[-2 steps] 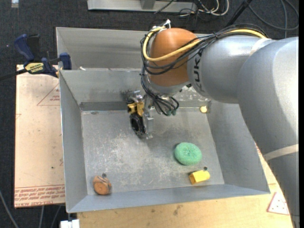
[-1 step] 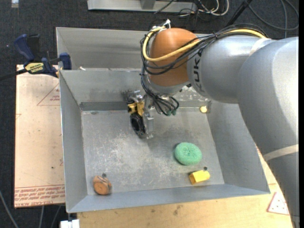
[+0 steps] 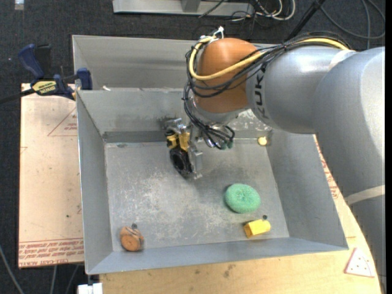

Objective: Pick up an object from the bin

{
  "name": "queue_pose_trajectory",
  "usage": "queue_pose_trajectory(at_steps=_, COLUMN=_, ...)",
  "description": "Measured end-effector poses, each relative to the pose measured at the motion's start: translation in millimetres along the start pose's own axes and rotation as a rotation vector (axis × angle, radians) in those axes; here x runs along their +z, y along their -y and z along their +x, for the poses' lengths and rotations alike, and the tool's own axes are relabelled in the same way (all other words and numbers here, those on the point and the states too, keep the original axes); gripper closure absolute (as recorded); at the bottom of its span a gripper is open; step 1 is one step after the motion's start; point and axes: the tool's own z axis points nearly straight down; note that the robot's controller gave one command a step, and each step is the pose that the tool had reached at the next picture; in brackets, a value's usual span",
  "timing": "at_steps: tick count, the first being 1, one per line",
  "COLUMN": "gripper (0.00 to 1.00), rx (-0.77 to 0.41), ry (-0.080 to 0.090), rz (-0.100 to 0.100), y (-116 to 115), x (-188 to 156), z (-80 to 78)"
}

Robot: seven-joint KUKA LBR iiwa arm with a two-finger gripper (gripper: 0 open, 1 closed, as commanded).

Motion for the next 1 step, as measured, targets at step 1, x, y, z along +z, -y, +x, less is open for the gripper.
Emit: queue_pose_trajectory(at_steps=1, gripper=1.00, rx=-0.135, ry=-0.009, rz=0.006, y=6.4, x=3.1, z=3.0)
